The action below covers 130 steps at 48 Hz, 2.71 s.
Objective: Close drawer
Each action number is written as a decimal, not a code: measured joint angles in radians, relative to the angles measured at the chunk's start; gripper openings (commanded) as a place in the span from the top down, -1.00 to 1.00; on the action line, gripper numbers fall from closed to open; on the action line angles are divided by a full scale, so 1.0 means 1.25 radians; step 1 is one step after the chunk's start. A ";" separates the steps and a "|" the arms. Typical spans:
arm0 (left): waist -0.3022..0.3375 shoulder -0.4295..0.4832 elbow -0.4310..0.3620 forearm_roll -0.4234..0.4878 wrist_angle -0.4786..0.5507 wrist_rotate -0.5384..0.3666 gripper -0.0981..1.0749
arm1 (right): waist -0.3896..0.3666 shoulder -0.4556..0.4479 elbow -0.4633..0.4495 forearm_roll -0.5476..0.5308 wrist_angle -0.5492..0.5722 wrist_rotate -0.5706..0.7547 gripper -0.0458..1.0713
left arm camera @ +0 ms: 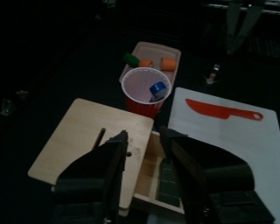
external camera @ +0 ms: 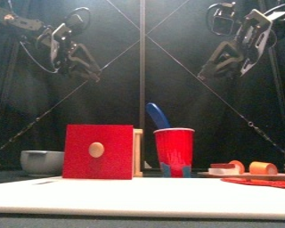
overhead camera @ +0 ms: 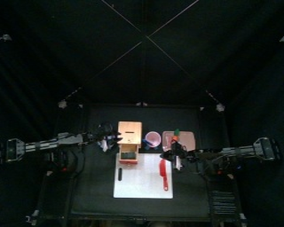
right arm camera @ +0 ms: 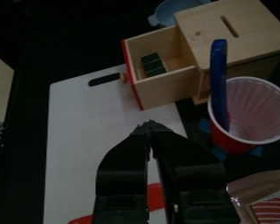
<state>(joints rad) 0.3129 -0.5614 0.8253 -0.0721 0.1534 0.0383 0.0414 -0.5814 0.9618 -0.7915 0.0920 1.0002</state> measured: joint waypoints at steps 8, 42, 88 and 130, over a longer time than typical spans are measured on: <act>0.040 0.047 -0.060 0.000 0.042 0.000 -0.01 | 0.042 0.020 0.000 0.004 -0.009 -0.001 0.82; 0.198 0.501 -0.520 0.112 0.460 0.206 0.01 | 0.064 0.369 -0.202 0.052 -0.125 0.004 0.84; 0.255 0.643 -0.549 0.007 0.558 0.477 0.01 | 0.071 0.742 -0.600 0.091 0.194 -0.002 0.84; 0.249 0.643 -0.545 0.007 0.525 0.477 0.01 | 0.069 0.804 -0.665 0.099 0.328 -0.007 0.84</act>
<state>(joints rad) 0.6243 0.2424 0.1442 -0.0629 0.8099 0.6351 0.1273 0.4234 0.1304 -0.6673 0.5016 0.9910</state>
